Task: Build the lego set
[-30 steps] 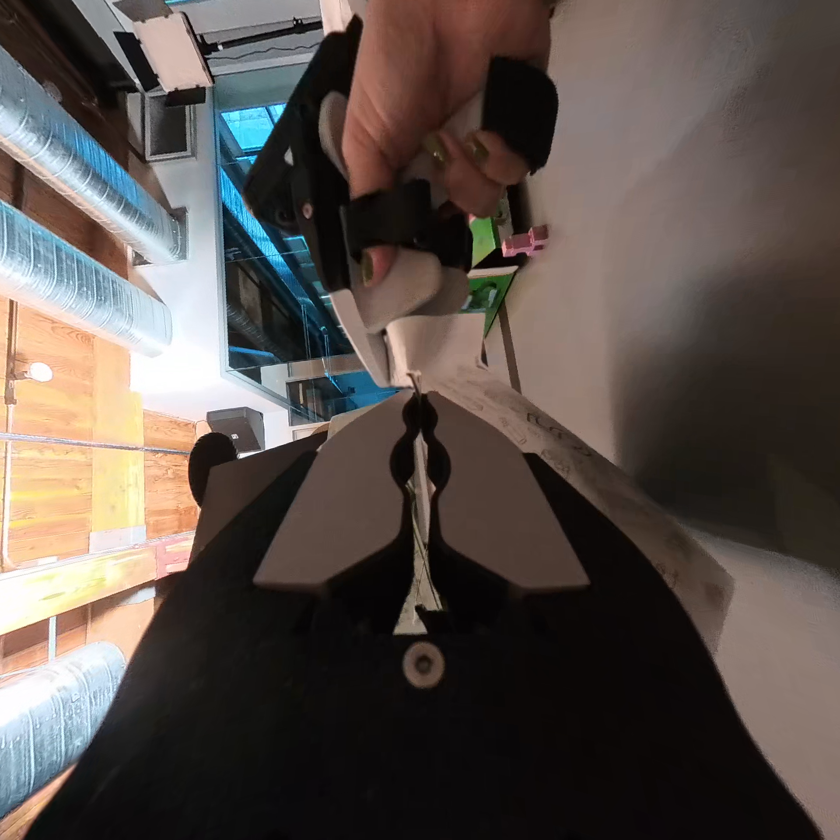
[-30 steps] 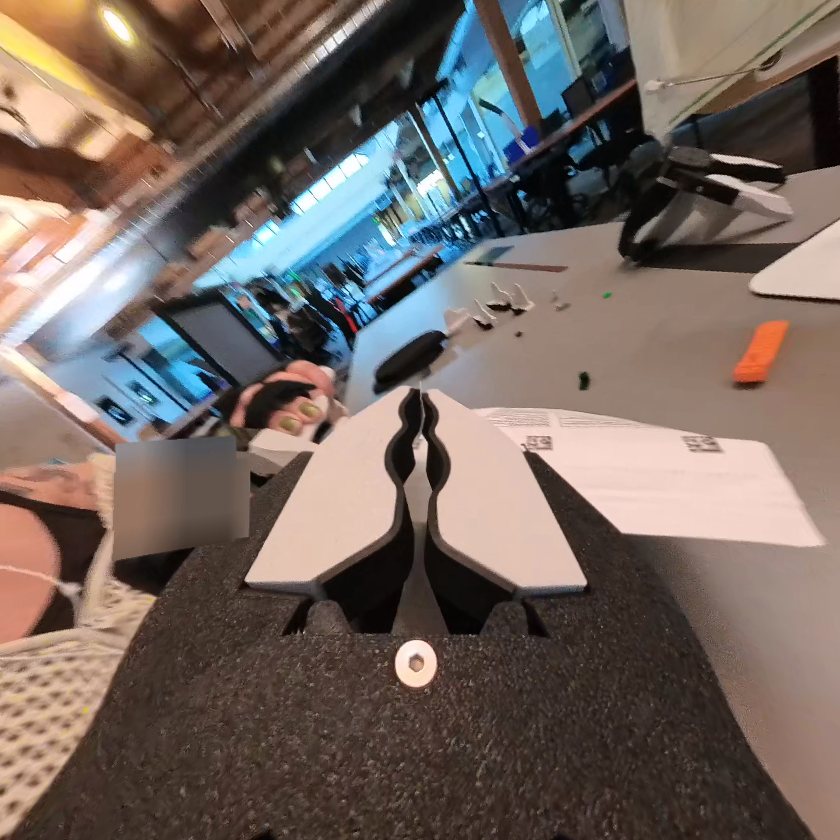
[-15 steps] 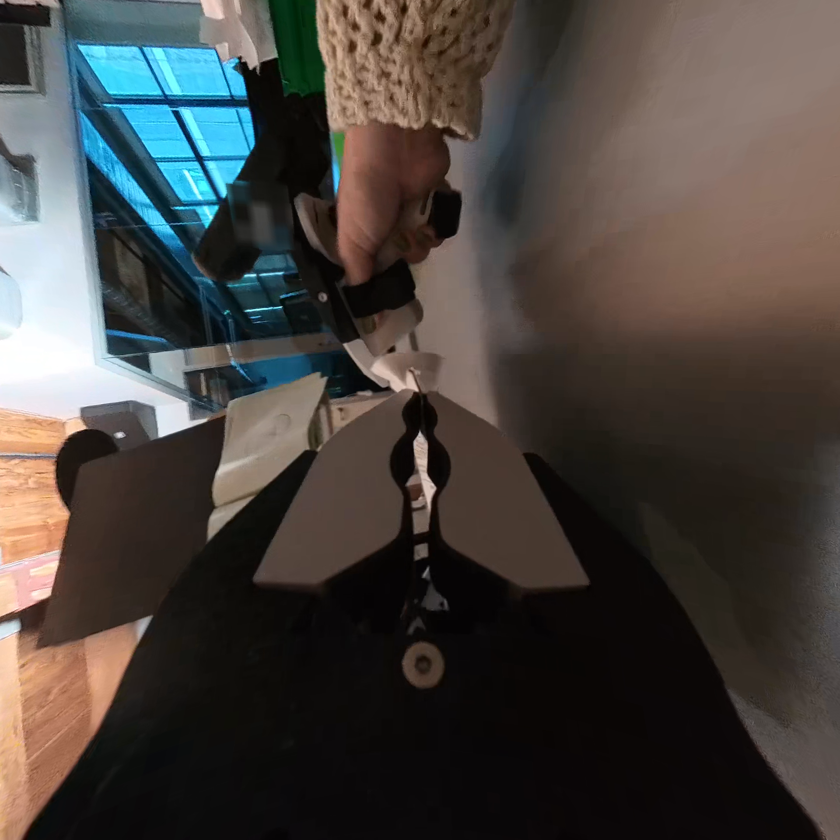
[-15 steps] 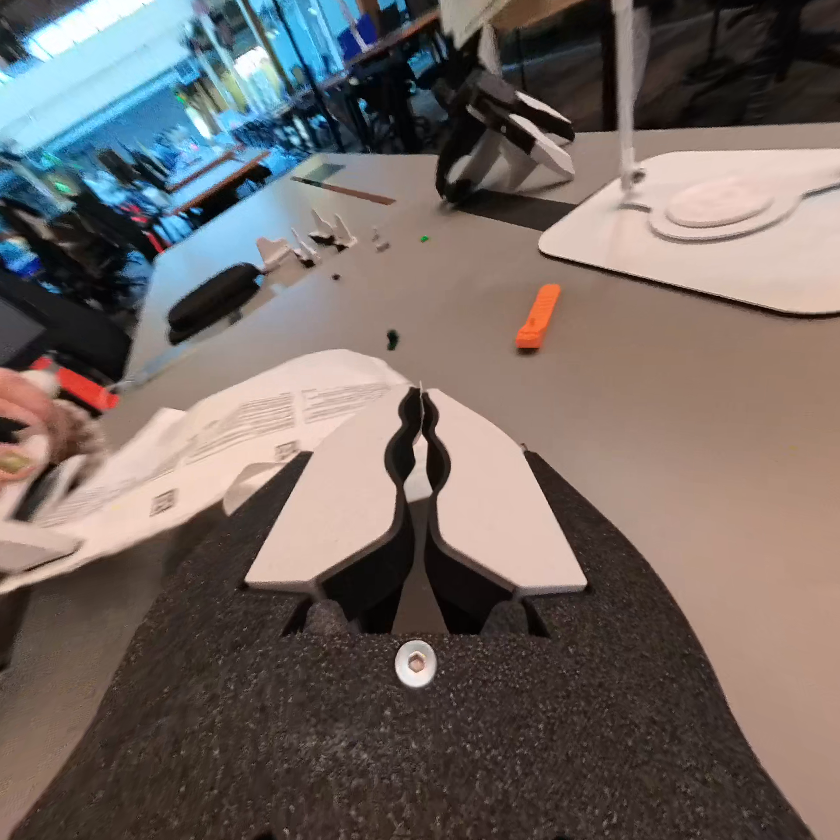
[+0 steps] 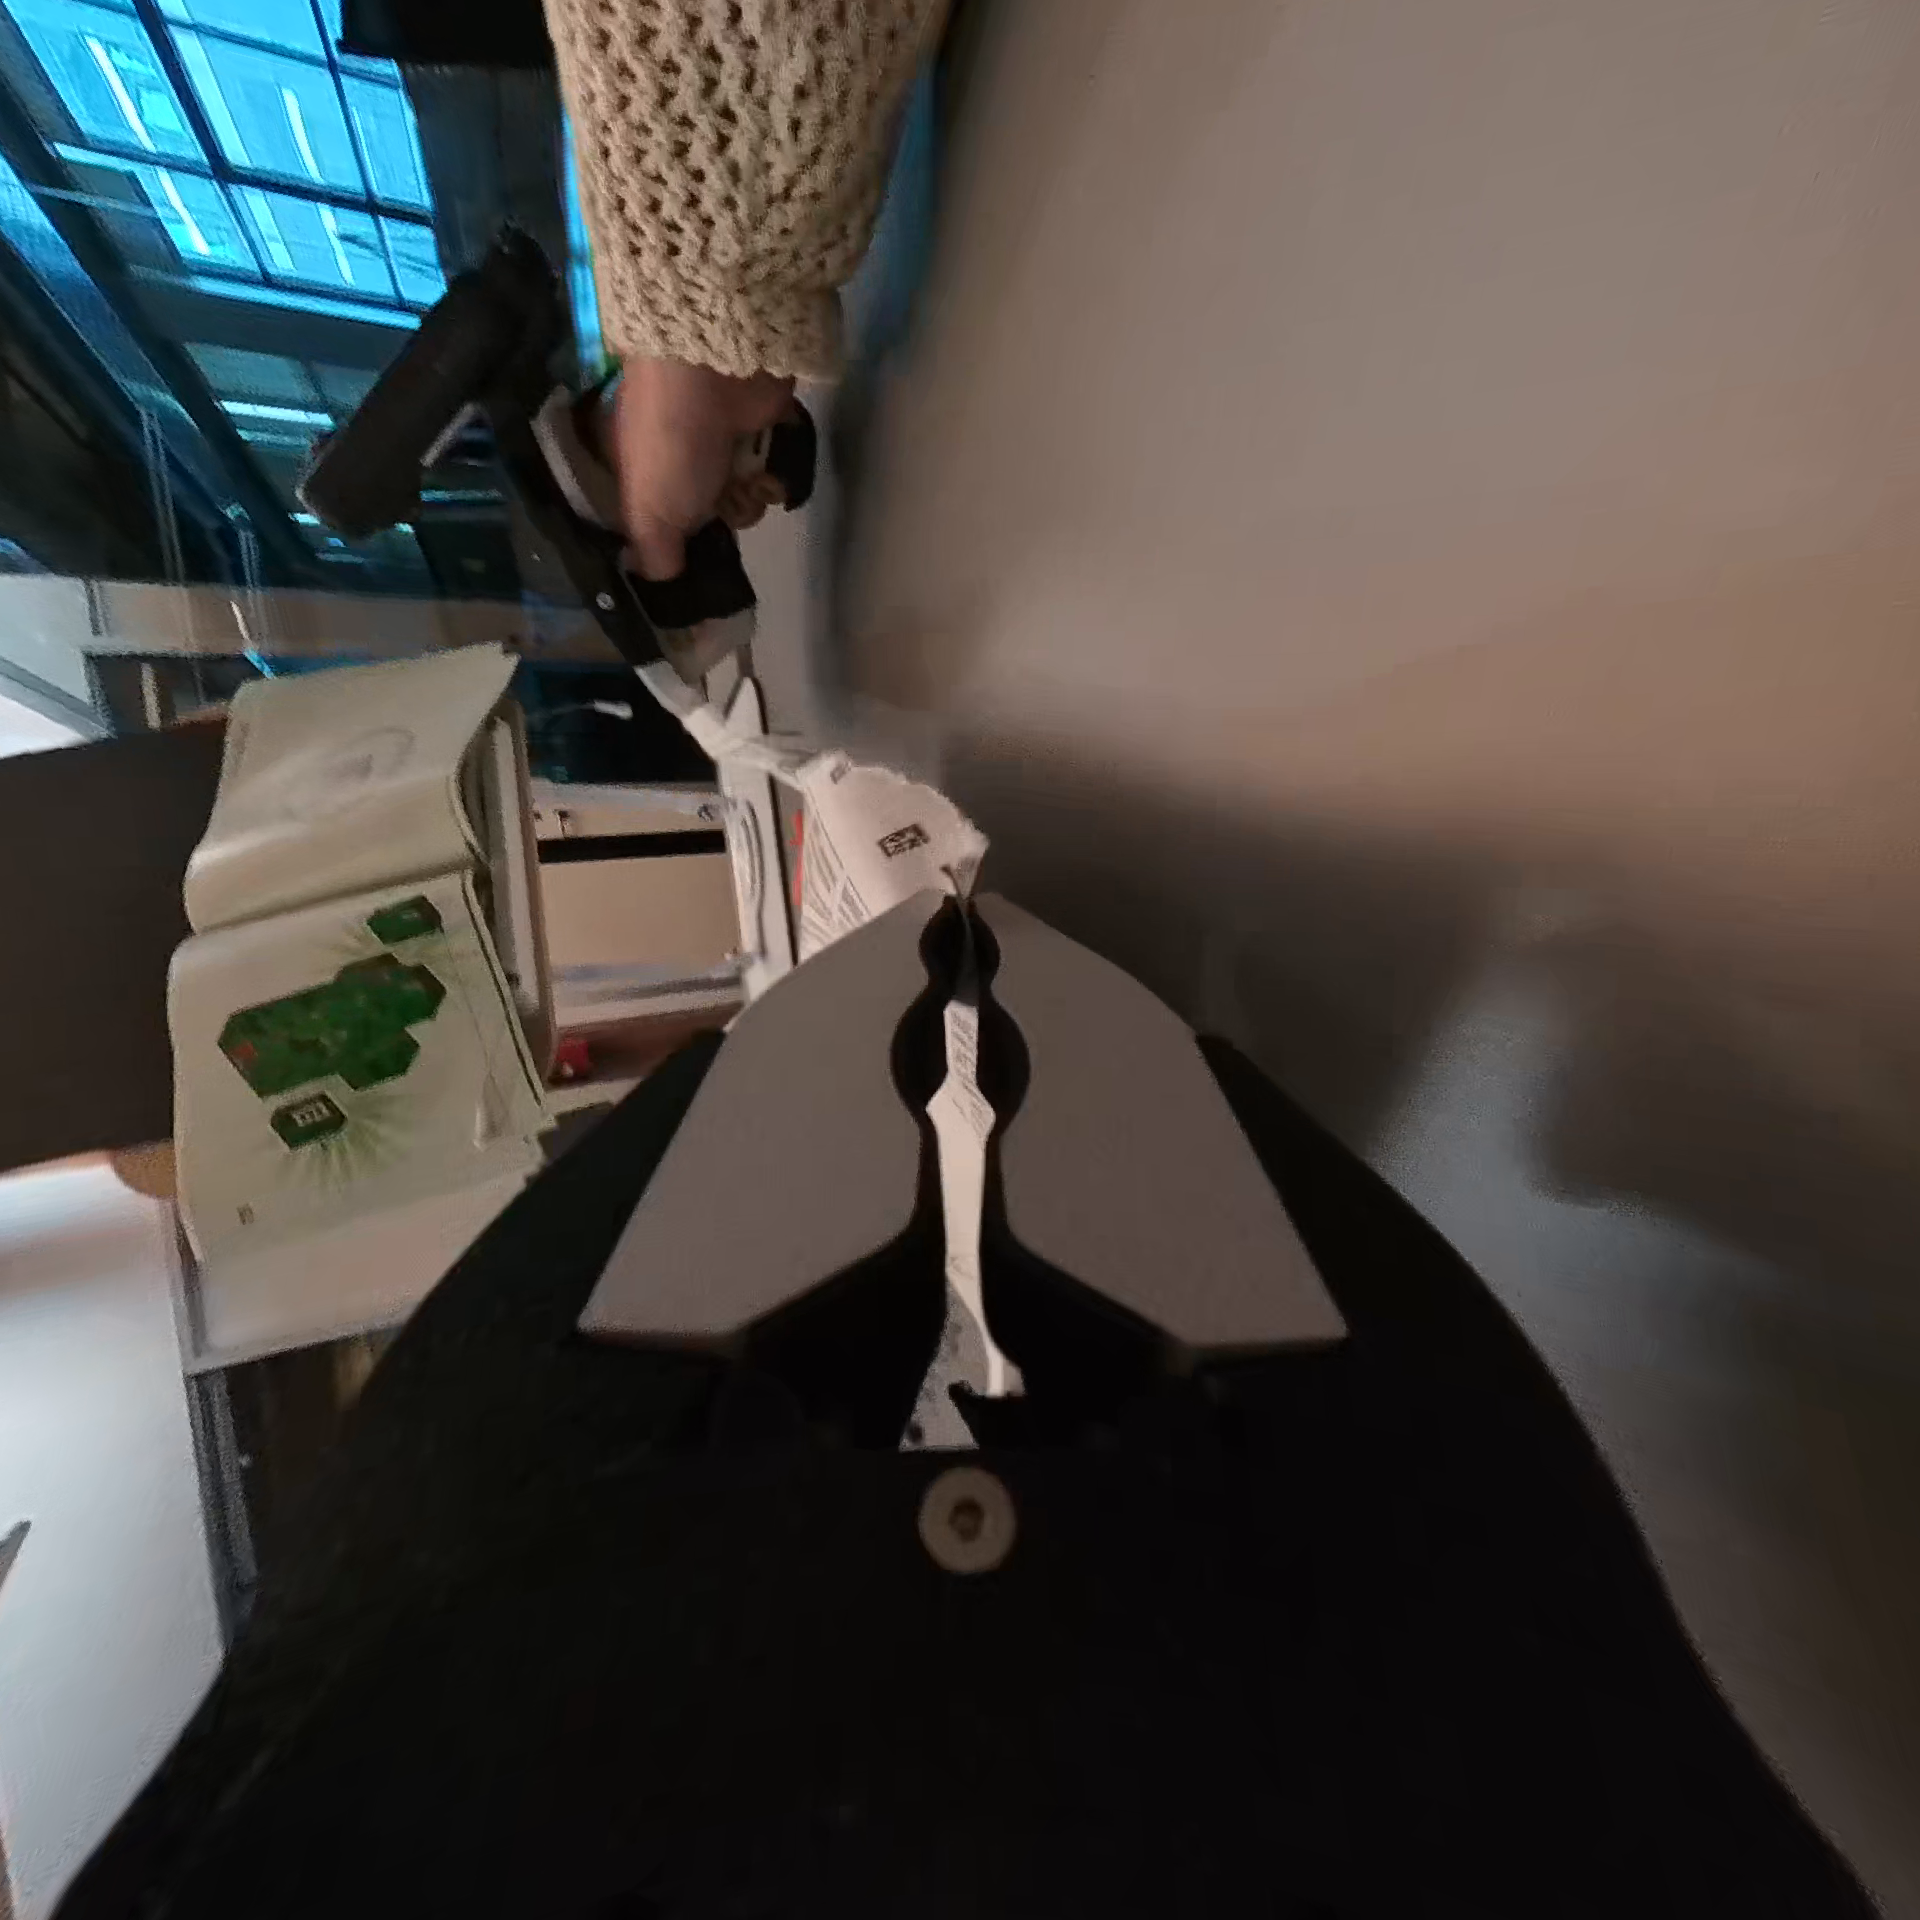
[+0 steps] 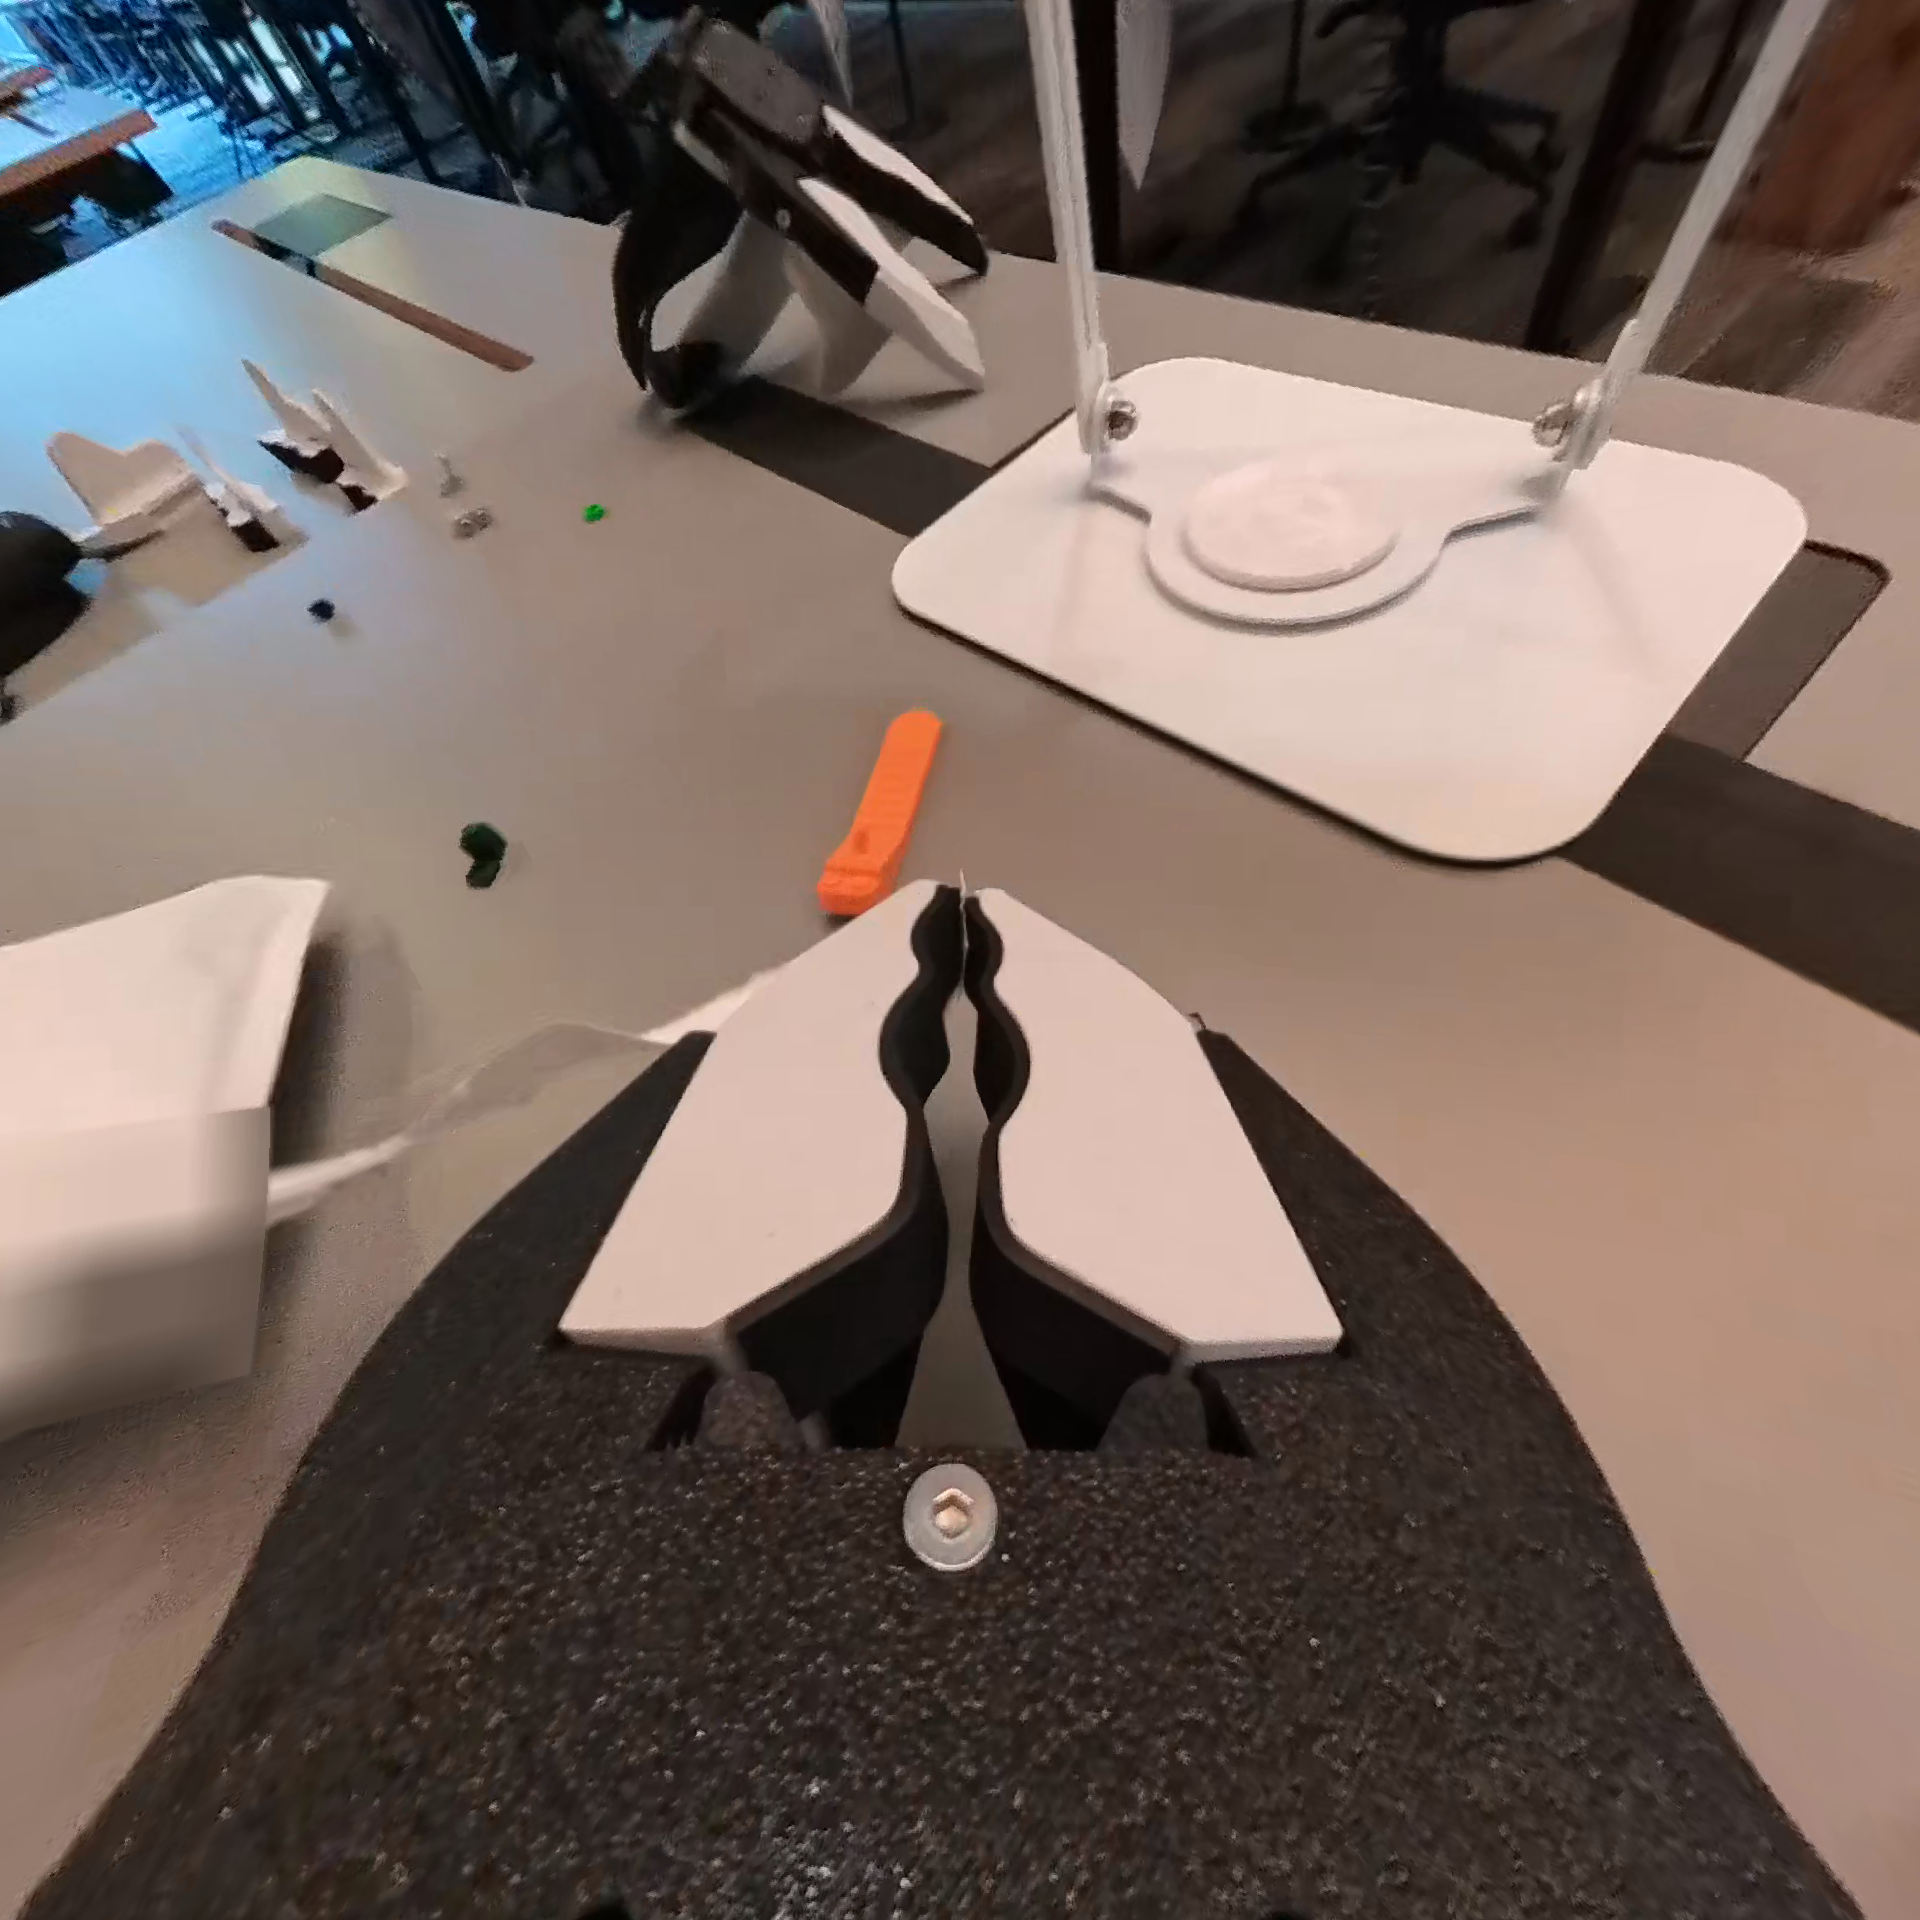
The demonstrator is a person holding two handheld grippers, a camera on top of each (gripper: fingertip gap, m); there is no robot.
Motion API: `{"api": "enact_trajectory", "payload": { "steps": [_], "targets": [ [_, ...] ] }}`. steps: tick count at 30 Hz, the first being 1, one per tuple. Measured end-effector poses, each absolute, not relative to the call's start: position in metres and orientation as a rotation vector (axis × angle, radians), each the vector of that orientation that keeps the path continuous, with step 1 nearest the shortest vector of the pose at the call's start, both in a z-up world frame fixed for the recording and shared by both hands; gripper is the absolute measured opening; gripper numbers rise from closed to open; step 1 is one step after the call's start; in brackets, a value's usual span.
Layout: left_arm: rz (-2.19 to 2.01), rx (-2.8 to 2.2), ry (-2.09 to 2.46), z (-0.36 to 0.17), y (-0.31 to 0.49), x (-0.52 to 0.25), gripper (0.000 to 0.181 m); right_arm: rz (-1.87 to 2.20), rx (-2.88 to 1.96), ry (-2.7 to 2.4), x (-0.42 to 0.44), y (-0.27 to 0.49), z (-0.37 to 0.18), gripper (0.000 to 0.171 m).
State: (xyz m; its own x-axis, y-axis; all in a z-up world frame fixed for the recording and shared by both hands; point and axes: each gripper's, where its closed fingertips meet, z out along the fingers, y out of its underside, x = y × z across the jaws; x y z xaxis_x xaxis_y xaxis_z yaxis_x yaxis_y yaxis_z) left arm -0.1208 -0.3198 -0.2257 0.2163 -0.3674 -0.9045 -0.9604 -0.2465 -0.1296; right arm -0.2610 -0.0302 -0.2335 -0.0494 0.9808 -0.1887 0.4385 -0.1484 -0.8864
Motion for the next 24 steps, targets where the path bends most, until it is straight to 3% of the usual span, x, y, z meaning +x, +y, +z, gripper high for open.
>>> {"api": "enact_trajectory", "payload": {
  "steps": [10,16,18,20,24],
  "targets": [
    [0.97,-1.885,1.101,-0.237,-0.378,-0.137,0.0,1.091,-1.698,-1.29,-0.277,0.026,-0.212,0.0],
    [0.831,-1.921,0.849,-0.221,-0.344,-0.142,0.001,1.367,-1.51,-1.287,-0.259,-0.025,-0.145,0.0],
    [0.738,-1.938,0.71,-0.21,-0.326,-0.144,0.028,1.42,-1.426,-1.282,-0.237,-0.039,-0.109,0.0],
    [0.634,-1.954,0.581,-0.199,-0.311,-0.146,0.043,1.421,-1.333,-1.294,-0.206,-0.048,-0.066,0.0],
    [0.521,-1.881,0.46,-0.178,-0.283,-0.144,0.05,1.254,-1.164,-1.282,-0.123,-0.028,0.028,0.0]
  ]
}}
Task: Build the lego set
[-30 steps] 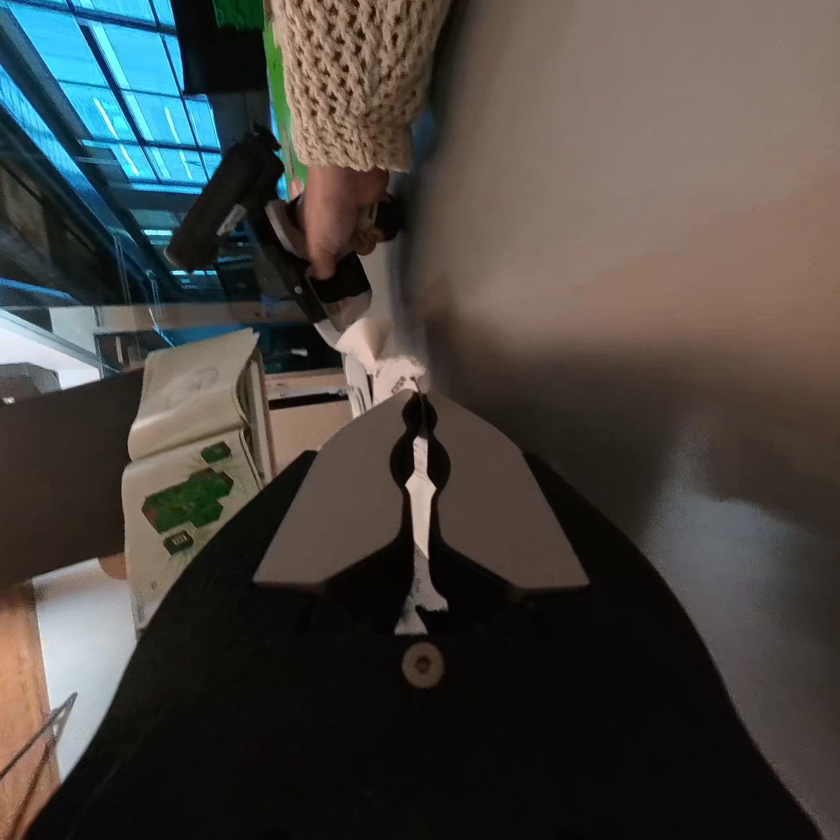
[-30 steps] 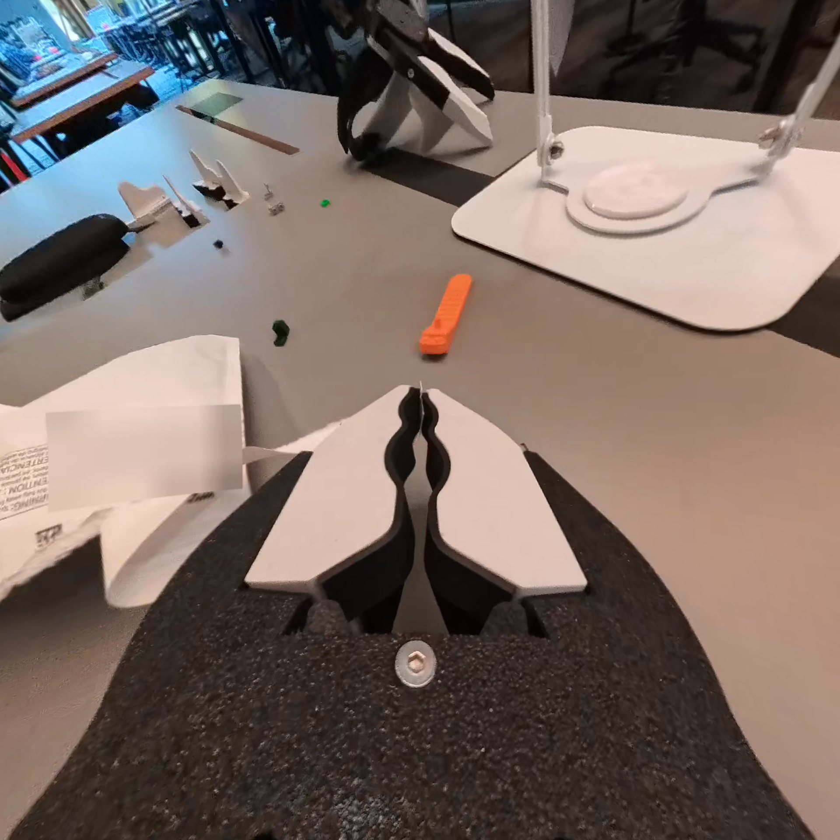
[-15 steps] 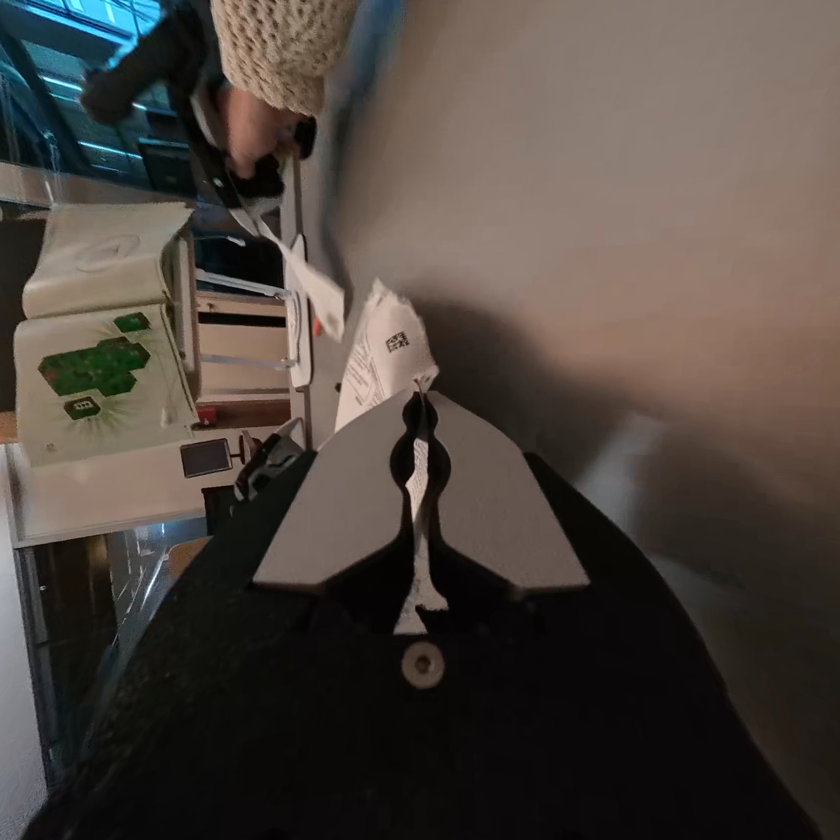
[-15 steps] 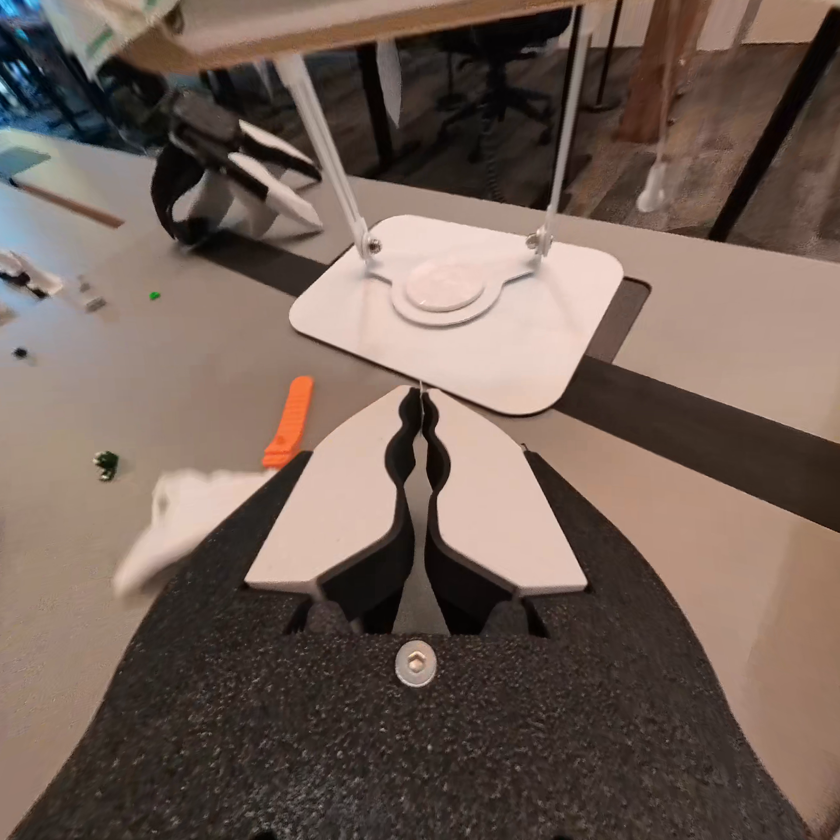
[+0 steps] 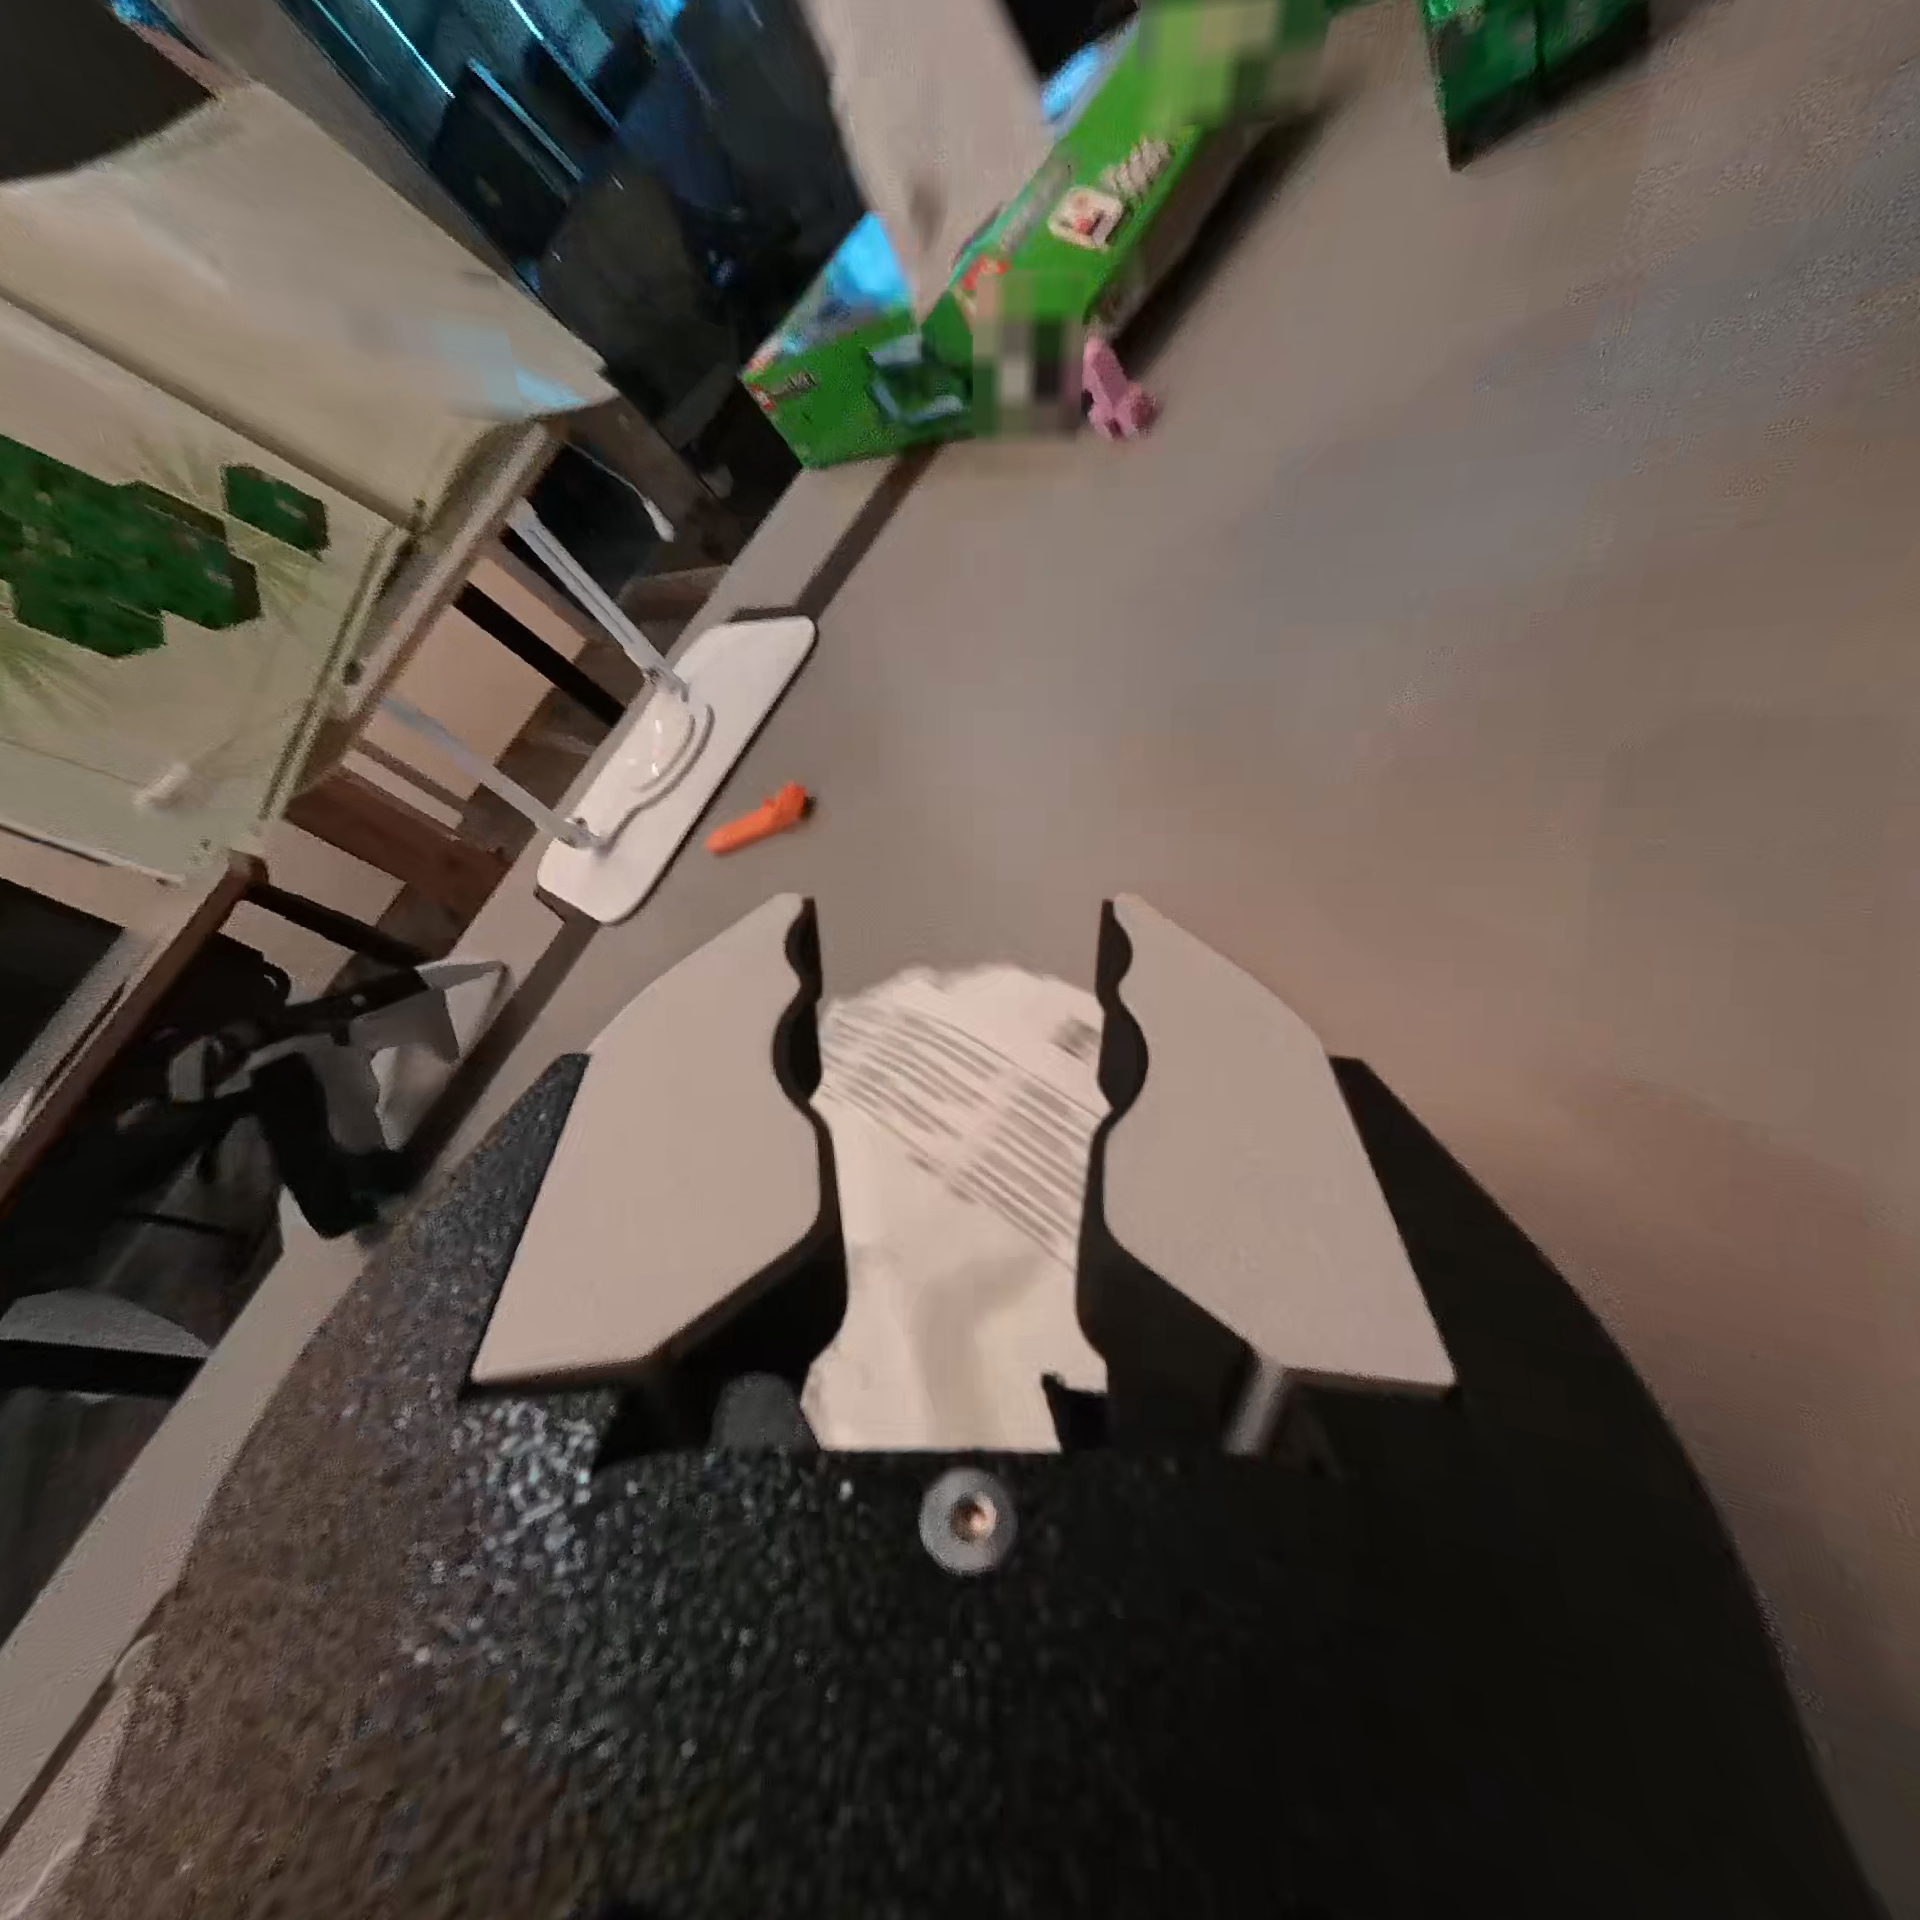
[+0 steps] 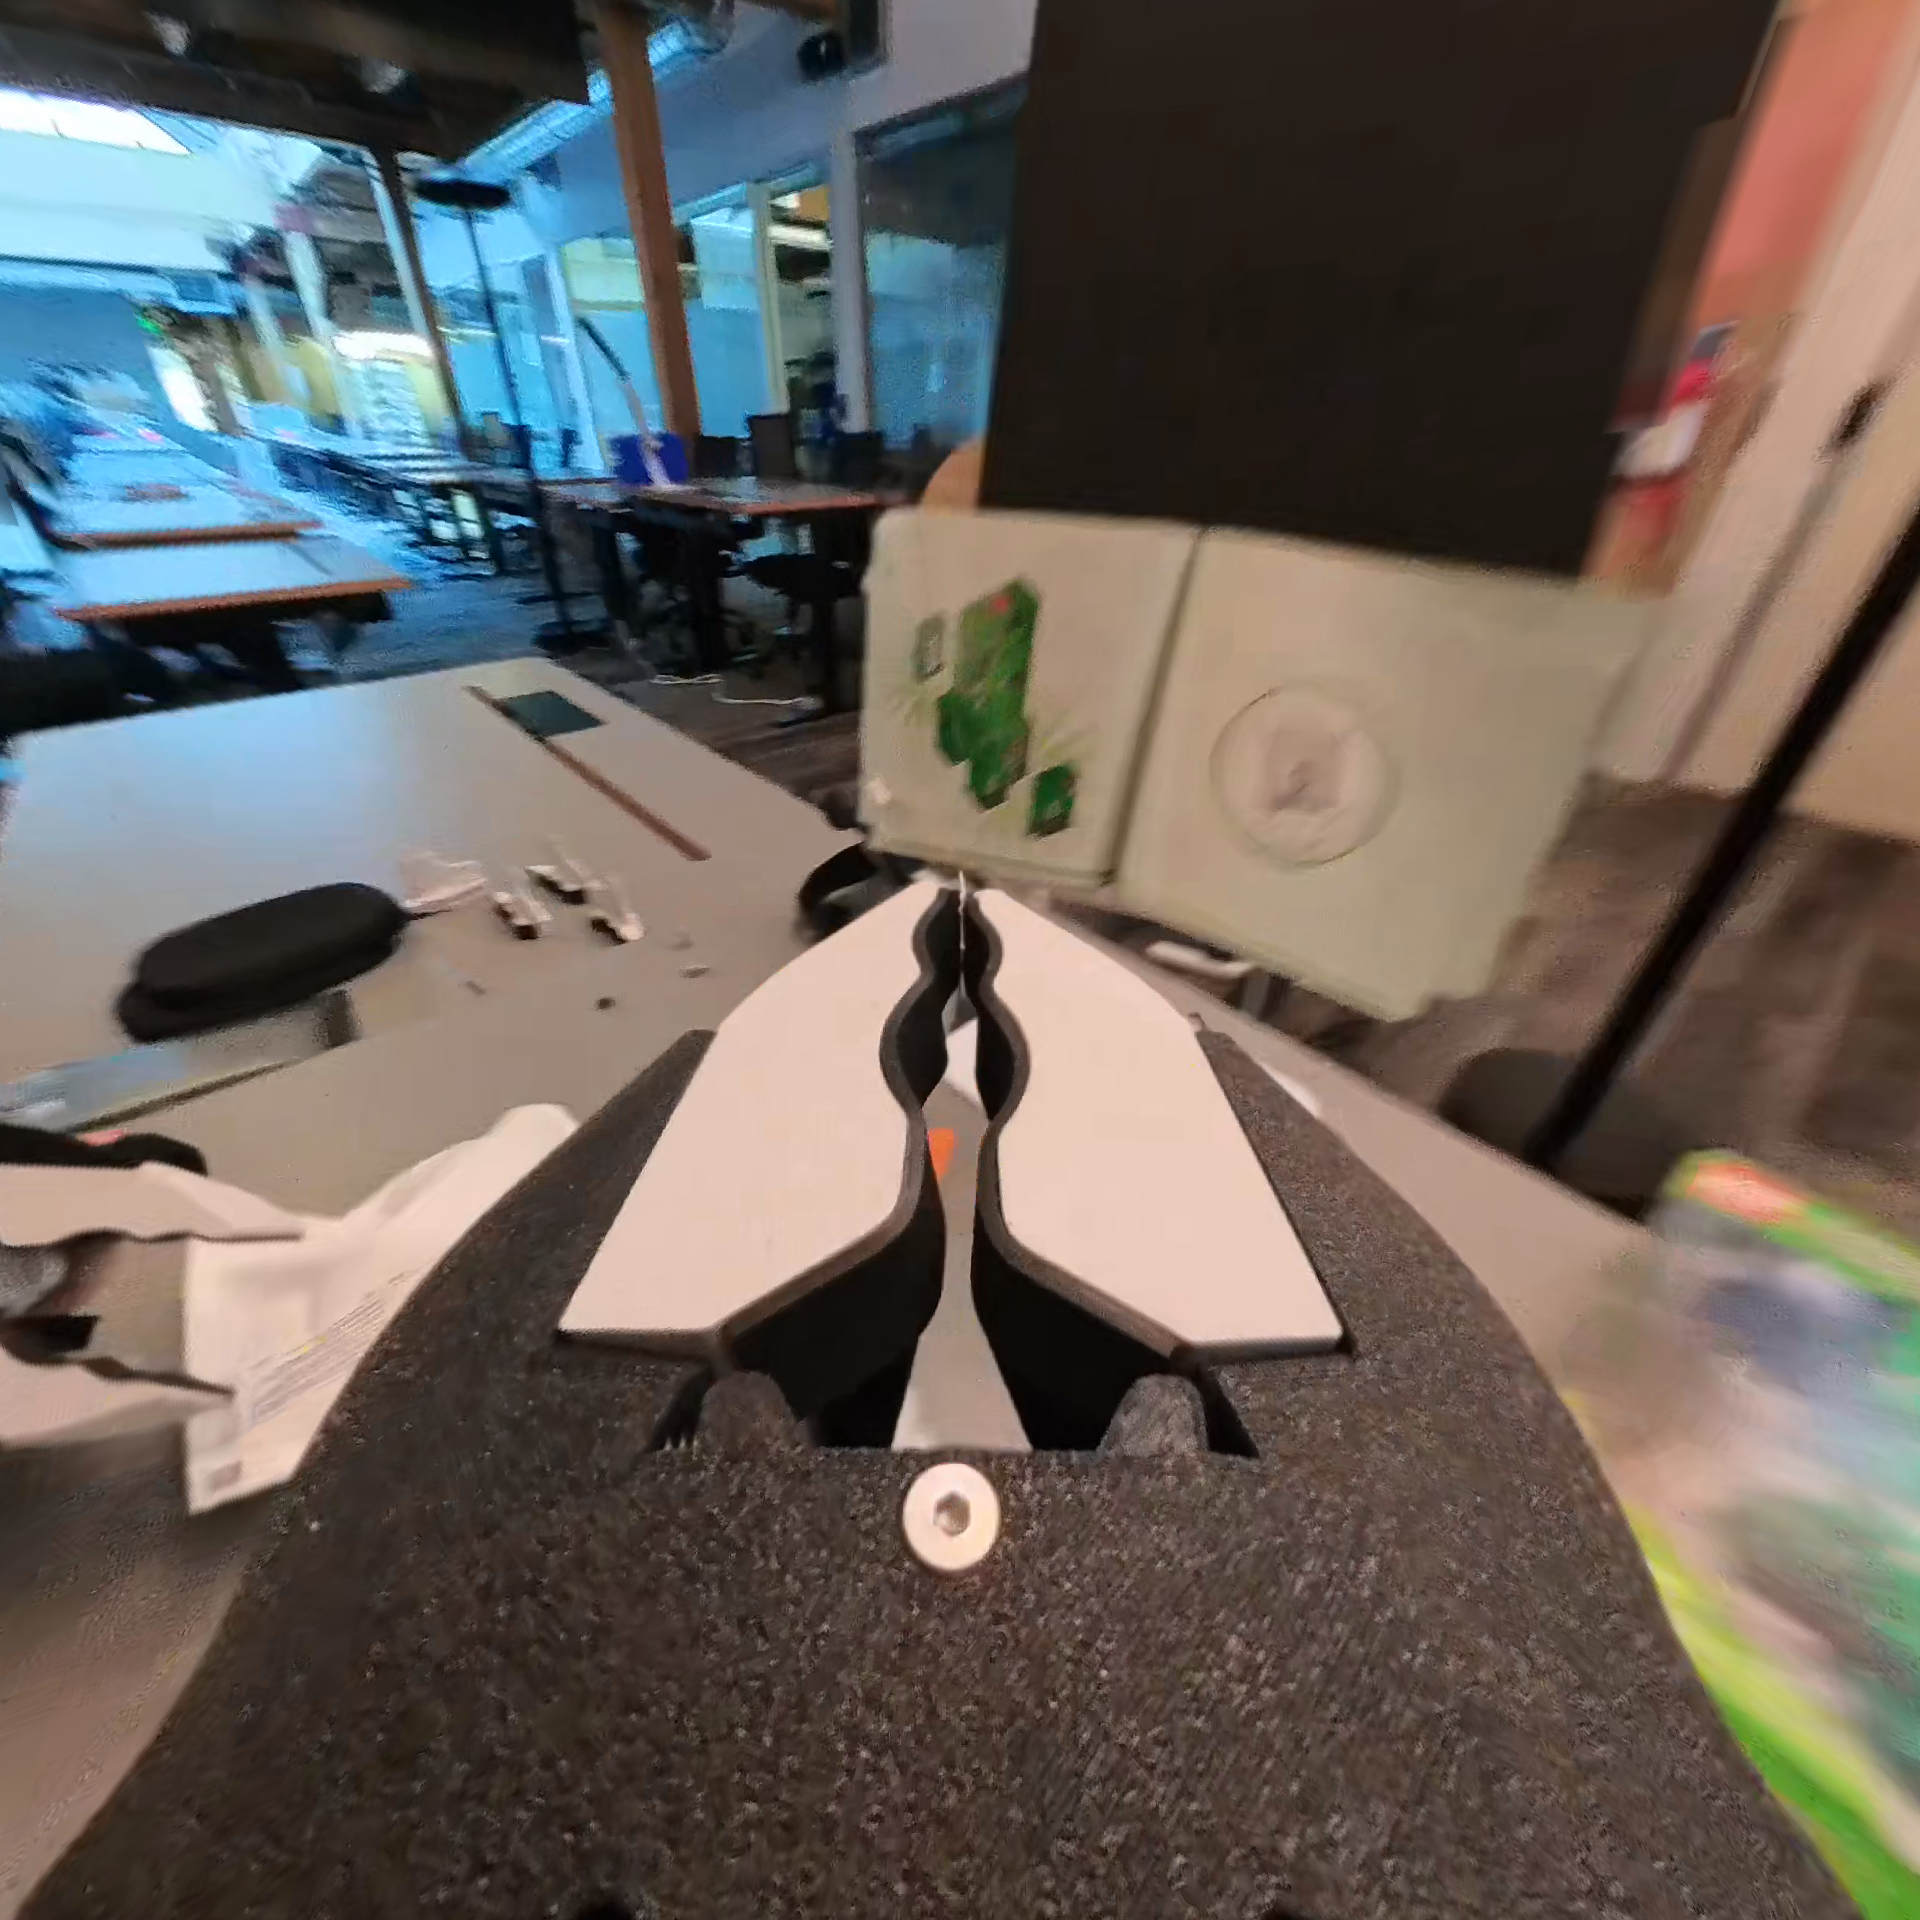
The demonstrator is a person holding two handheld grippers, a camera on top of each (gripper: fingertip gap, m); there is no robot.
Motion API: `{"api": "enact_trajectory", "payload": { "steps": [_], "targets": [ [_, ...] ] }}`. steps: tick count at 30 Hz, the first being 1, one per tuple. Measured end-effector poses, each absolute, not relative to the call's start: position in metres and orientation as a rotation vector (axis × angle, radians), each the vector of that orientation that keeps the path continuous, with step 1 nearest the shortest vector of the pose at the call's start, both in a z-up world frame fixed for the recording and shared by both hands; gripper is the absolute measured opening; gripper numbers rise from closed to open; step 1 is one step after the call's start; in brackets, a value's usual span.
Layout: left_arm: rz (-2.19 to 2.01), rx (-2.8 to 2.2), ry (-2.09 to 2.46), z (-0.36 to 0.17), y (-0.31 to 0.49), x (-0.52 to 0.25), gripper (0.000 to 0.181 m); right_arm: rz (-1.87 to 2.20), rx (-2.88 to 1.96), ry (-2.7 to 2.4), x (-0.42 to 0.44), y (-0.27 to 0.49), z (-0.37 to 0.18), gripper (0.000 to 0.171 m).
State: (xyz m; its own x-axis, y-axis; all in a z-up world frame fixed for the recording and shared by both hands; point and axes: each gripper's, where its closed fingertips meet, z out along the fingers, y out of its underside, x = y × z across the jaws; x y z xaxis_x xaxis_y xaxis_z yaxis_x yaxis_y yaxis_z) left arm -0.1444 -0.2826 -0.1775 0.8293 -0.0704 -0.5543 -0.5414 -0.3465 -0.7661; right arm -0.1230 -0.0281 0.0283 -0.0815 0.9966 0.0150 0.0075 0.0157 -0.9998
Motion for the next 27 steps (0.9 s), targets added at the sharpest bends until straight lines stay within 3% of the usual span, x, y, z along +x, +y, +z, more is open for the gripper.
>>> {"api": "enact_trajectory", "payload": {
  "steps": [6,12,17,24,27],
  "targets": [
    [0.515,-1.82,0.391,-0.157,-0.255,-0.147,0.048,0.809,-1.159,-1.11,0.024,0.101,0.127,0.0],
    [0.524,-1.802,0.336,-0.149,-0.241,-0.151,0.047,0.293,-1.373,-1.011,0.148,0.256,0.14,0.0],
    [0.552,-1.842,0.262,-0.158,-0.237,-0.159,0.044,0.047,-1.601,-1.053,0.198,0.341,0.089,0.0],
    [0.503,-1.912,0.202,-0.174,-0.23,-0.161,0.04,0.161,-1.849,-1.018,0.172,0.399,-0.018,0.0],
    [0.523,-1.933,0.224,-0.174,-0.232,-0.16,0.04,0.306,-1.914,-0.922,0.155,0.405,-0.037,0.0]
  ]
}}
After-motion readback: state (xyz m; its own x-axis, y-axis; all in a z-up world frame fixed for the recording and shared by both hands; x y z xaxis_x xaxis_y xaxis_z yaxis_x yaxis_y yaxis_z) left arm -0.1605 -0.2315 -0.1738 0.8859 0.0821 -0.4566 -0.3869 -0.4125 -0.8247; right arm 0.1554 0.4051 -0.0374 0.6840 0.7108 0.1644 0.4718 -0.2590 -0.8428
